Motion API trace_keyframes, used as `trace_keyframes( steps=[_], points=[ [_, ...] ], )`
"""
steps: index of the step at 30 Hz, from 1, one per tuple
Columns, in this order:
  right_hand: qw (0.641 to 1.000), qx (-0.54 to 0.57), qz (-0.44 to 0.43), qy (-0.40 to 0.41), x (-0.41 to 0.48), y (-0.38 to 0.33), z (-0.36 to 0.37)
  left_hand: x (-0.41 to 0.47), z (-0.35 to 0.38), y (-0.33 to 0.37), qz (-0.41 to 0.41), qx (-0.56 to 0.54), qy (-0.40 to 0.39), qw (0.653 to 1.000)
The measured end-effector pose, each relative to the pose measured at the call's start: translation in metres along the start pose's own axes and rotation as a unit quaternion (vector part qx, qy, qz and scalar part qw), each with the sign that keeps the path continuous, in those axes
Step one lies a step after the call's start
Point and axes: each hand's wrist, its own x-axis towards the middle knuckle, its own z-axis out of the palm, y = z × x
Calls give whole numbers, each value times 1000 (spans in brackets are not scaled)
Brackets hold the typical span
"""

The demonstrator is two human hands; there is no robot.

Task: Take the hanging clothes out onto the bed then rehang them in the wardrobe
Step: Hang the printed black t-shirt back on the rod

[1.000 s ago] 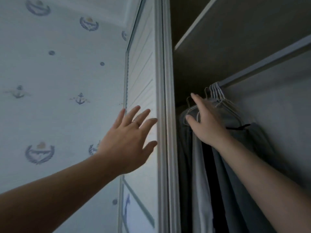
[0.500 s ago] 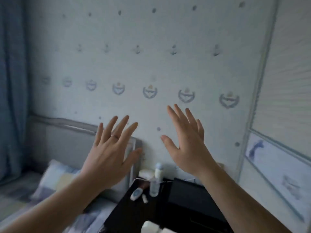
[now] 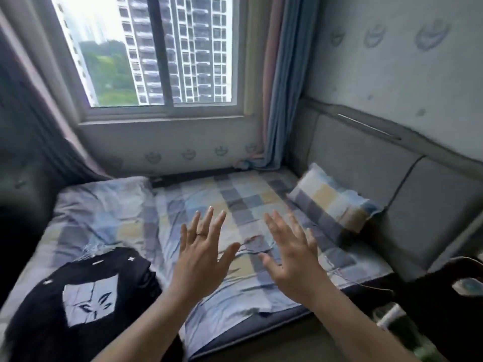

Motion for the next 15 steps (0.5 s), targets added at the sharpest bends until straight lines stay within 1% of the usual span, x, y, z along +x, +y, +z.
trace_keyframes(
  steps=[3, 7, 11, 15],
  points=[
    [997, 31, -34, -67, 38, -32, 66, -16, -3, -73, -91, 34, -17, 995],
    [989, 56, -70, -121, 96, -73, 138, -20, -10, -157, -191, 42, -39, 980],
    [976, 67, -93, -186, 158, -113, 201, -15, -18, -234, -281, 51, -53, 957],
    [963, 61, -120, -232, 203, -145, 251, -13, -23, -294, -352, 56, -66, 932]
  ],
)
